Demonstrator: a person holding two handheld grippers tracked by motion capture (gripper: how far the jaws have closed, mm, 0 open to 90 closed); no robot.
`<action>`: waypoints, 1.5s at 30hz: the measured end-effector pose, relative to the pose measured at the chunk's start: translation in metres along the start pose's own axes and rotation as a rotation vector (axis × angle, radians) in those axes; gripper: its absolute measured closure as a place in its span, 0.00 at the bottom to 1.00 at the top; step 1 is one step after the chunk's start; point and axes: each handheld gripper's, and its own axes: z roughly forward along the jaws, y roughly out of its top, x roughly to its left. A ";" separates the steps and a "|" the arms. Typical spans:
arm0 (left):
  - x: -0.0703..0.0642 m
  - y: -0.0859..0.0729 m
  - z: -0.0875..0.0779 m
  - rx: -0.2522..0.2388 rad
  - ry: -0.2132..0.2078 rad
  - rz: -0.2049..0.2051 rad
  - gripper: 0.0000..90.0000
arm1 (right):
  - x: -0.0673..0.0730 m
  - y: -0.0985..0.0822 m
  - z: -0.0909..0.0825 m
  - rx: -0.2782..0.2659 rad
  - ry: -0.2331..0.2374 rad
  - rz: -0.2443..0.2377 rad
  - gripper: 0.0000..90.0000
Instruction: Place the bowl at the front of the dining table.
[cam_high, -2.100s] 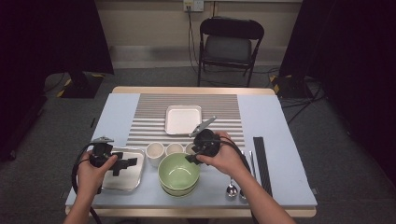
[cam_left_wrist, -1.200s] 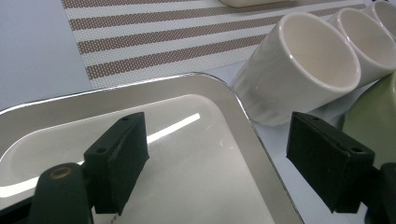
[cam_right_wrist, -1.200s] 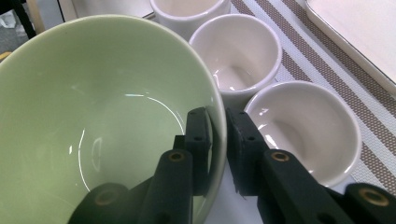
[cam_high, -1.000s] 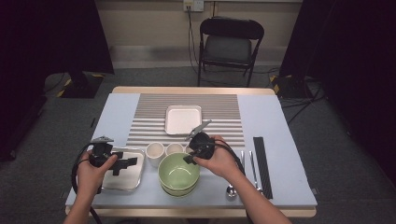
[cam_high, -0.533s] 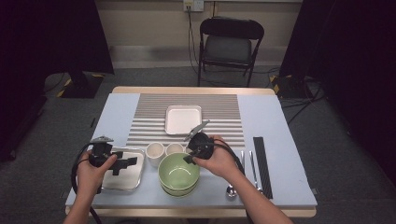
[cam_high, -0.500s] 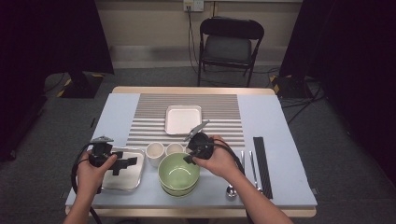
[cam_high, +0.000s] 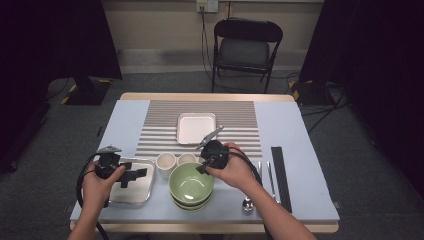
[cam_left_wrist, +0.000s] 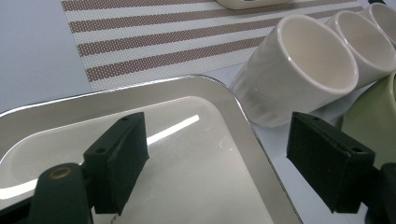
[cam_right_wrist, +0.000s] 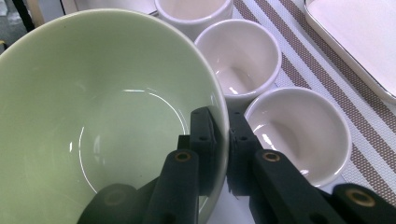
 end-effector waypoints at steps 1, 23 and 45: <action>0.000 0.000 0.000 -0.001 -0.002 -0.002 0.22 | 0.000 0.000 0.000 0.001 0.002 0.006 0.93; 0.001 0.000 0.001 0.000 -0.004 -0.002 0.23 | -0.004 0.012 -0.018 -0.008 0.018 0.015 0.95; 0.002 -0.001 0.000 -0.007 -0.008 -0.013 0.23 | -0.019 0.026 -0.038 -0.025 0.072 0.071 0.95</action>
